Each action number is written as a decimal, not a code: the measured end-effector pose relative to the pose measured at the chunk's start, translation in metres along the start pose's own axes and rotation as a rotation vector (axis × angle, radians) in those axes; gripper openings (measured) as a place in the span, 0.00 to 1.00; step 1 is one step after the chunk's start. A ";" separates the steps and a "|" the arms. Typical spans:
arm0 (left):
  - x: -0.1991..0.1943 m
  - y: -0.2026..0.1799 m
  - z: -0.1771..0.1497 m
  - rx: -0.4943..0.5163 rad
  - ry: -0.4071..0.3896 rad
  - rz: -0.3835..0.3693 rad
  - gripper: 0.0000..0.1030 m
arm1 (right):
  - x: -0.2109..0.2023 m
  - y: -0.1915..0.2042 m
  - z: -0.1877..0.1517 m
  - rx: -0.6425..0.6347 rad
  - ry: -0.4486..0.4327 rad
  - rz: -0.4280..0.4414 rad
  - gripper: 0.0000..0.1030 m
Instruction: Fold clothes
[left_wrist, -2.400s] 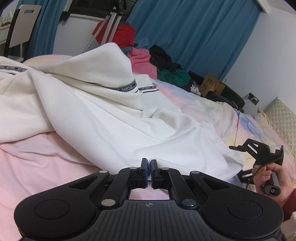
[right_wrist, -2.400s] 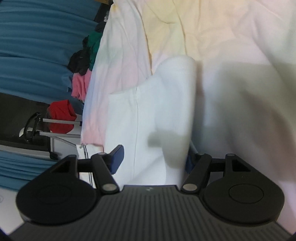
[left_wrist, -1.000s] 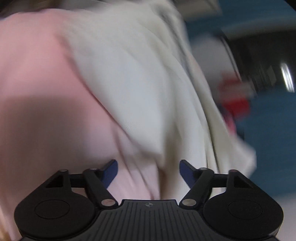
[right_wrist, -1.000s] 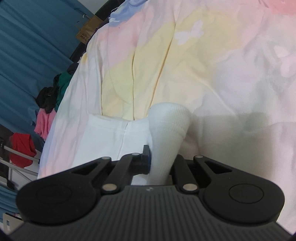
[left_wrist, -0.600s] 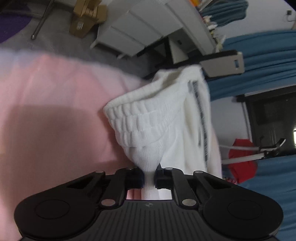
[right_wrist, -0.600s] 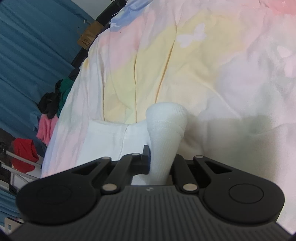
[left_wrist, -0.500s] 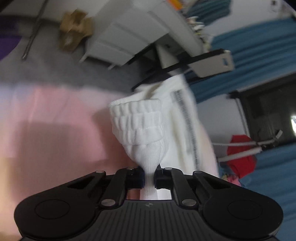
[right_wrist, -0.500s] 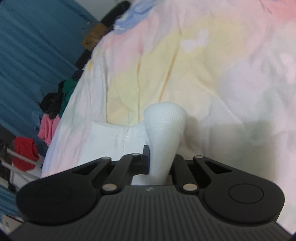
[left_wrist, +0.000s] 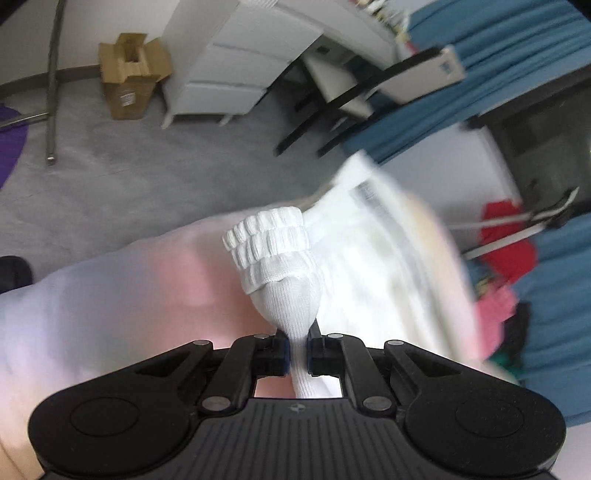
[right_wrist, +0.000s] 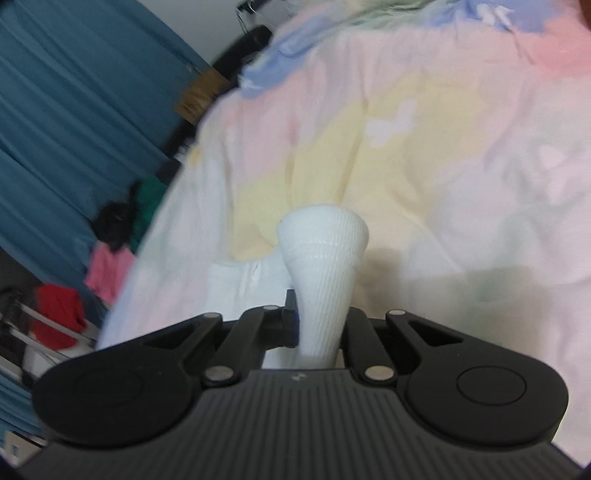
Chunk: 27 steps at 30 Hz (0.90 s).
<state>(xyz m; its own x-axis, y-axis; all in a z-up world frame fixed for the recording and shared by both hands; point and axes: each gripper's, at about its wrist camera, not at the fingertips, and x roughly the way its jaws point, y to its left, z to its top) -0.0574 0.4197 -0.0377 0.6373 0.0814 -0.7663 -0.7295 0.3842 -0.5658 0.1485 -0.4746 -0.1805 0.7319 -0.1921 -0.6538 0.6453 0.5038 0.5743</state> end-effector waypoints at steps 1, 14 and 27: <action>0.009 0.005 -0.003 0.038 0.012 0.029 0.10 | 0.000 0.000 -0.001 -0.008 0.004 -0.013 0.07; 0.003 -0.031 -0.033 0.374 -0.130 0.176 0.78 | -0.005 0.011 -0.004 -0.126 0.035 -0.104 0.35; -0.032 -0.155 -0.135 0.784 -0.332 -0.031 0.96 | -0.105 0.099 -0.046 -0.552 -0.187 0.198 0.72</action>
<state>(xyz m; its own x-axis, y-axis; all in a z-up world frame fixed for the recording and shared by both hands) 0.0018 0.2336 0.0340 0.7833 0.2784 -0.5558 -0.4052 0.9067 -0.1168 0.1250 -0.3658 -0.0779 0.8846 -0.1696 -0.4344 0.3210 0.8972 0.3034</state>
